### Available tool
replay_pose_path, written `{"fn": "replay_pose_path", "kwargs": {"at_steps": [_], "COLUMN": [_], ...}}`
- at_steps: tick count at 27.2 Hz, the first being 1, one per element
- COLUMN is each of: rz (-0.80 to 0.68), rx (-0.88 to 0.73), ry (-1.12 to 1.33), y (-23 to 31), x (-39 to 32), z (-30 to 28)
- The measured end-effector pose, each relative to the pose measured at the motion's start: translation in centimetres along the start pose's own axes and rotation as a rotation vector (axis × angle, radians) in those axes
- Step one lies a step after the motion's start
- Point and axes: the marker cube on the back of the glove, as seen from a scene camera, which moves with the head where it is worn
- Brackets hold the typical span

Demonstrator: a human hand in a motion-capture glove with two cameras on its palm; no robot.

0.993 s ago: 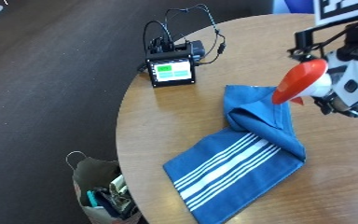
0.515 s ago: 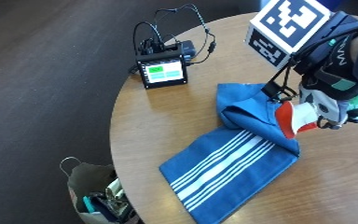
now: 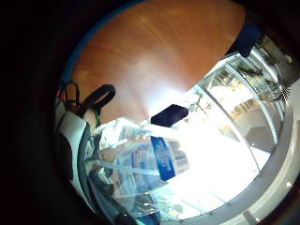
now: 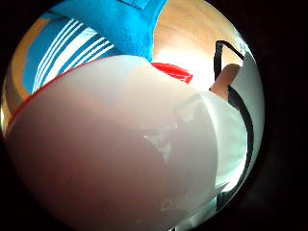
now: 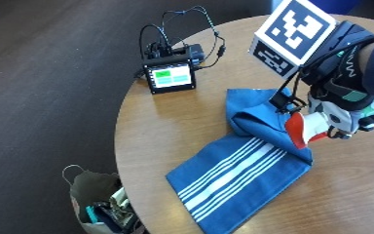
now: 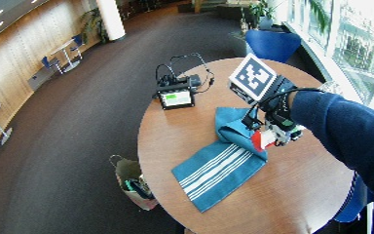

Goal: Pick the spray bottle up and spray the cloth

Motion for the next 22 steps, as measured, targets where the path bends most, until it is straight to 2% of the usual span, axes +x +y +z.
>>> {"fn": "replay_pose_path", "kwargs": {"at_steps": [5, 9, 12, 22], "rz": [-0.060, -0.175, -0.330, -0.921], "rx": [0.067, 0.257, 0.445, 1.096], "ry": [-0.038, -0.081, -0.233, -0.964], "y": [0.4, 3.8, 6.3, 13.2], "x": [-0.3, -0.4, -0.2, 1.4], "z": [2.4, 7.5, 8.9, 5.8]}}
